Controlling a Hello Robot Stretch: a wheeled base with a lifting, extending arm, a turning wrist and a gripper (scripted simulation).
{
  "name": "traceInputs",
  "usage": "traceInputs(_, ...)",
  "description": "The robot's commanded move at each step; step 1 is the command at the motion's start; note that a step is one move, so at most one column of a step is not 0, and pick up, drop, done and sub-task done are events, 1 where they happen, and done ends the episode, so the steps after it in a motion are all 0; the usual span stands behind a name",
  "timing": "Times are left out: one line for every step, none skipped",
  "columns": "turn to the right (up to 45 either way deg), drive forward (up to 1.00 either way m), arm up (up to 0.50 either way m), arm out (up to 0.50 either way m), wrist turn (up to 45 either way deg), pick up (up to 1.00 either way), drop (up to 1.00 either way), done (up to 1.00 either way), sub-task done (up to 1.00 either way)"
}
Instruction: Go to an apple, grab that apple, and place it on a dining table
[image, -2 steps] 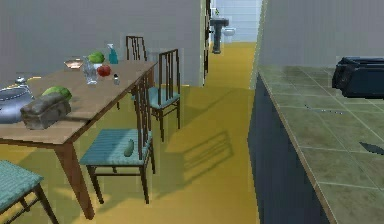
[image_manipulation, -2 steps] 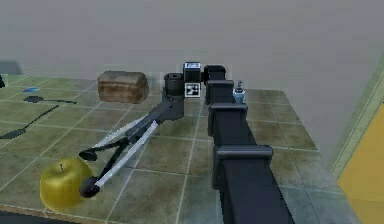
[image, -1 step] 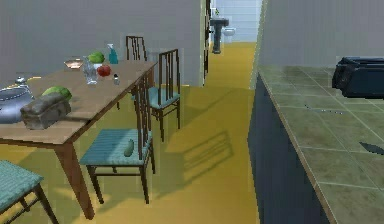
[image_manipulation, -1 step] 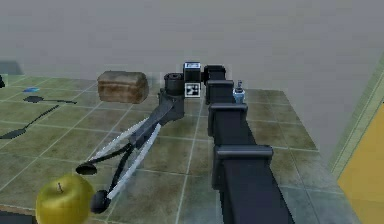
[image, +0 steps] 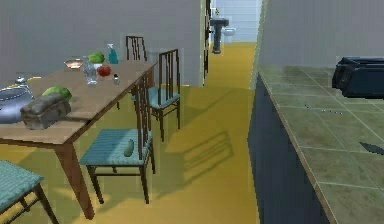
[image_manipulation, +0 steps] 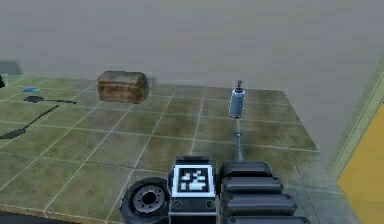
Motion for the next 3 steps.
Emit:
traceInputs(-45.0,0.0,0.0,0.0,0.0,0.0,0.0,0.0,0.0)
traceInputs(-36.0,0.0,0.0,0.0,0.0,0.0,0.0,0.0,0.0)
traceInputs(0.0,0.25,0.0,0.0,0.0,0.0,0.0,0.0,0.0)
